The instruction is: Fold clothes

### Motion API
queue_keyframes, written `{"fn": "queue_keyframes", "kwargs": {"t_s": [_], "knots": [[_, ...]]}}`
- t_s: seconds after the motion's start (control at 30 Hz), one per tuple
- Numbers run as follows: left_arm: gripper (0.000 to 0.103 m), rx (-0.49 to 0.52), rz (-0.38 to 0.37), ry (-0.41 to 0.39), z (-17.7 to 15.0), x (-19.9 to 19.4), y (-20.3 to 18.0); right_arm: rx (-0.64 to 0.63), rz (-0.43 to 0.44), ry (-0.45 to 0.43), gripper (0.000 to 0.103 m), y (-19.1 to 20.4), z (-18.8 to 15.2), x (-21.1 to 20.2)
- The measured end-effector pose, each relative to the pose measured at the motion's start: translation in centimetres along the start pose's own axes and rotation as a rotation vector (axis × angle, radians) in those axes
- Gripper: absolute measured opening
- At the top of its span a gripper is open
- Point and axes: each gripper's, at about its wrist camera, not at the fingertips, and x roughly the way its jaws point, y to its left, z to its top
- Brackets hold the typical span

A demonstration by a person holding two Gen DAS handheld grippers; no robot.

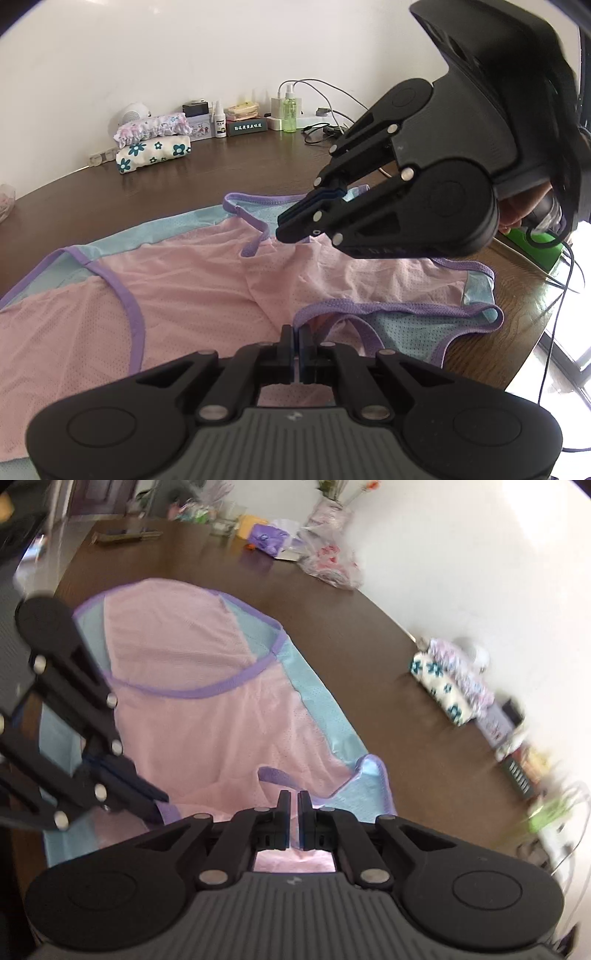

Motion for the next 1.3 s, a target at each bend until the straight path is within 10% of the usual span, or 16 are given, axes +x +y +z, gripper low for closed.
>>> {"fn": "queue_keyframes", "kwargs": {"t_s": [0.43,0.57,0.63,0.9,1.3], "knots": [[0.001,0.021,-0.001,0.000,0.0,0.0,-0.1,0.983,0.359,-0.015,0.022,-6.2,-5.2,4.2],[0.001,0.029,-0.001,-0.001,0.0,0.0,-0.1,1.102,0.410,-0.083,0.020,-7.2,-6.3,5.6],[0.001,0.027,0.002,-0.001,0.0,0.0,-0.1,1.133,0.441,-0.066,0.002,-7.6,-6.5,6.4],[0.001,0.043,0.003,-0.008,0.0,0.0,-0.1,1.103,0.565,0.105,0.001,-12.7,-4.1,6.3],[0.001,0.073,-0.001,-0.014,0.1,0.1,-0.3,0.596,0.369,0.297,0.002,-11.6,3.3,6.3]]}}
